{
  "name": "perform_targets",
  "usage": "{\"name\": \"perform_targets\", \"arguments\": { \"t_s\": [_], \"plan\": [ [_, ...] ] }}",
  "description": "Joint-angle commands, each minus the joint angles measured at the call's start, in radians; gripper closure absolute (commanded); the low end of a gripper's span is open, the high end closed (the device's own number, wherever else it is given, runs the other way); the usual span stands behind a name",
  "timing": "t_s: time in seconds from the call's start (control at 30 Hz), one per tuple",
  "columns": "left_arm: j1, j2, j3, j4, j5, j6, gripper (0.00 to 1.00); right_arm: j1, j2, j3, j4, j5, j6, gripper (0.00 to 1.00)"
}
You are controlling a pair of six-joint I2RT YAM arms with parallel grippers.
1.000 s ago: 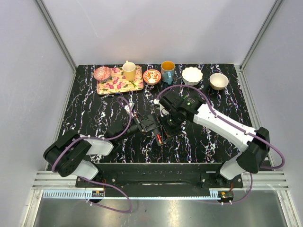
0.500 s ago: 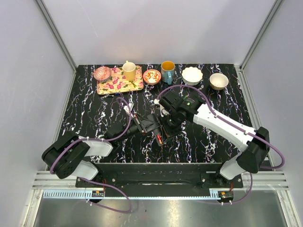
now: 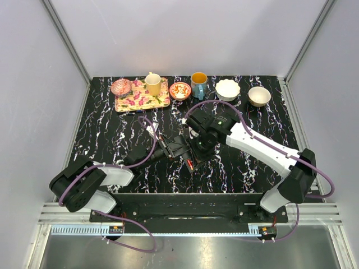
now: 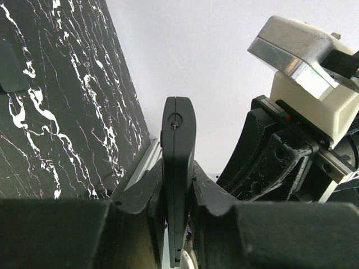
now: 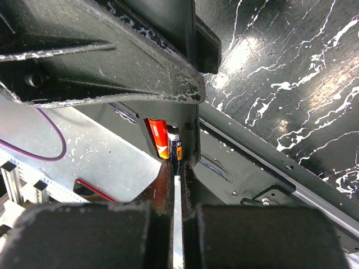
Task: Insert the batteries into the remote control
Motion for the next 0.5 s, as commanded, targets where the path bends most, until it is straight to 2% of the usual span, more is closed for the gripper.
{"name": "perform_targets", "arguments": {
  "t_s": [0.0, 0.47],
  "plan": [
    [-0.016, -0.013, 0.0, 0.212, 0.034, -0.061, 1.0, -0.003, 0.022, 0.039, -0.016, 0.136, -0.003, 1.0],
    [-0.021, 0.001, 0.011, 0.233, 0.048, -0.076, 1.0, -0.003, 0.081, 0.107, -0.022, 0.171, -0.009, 1.0]
  ]
}}
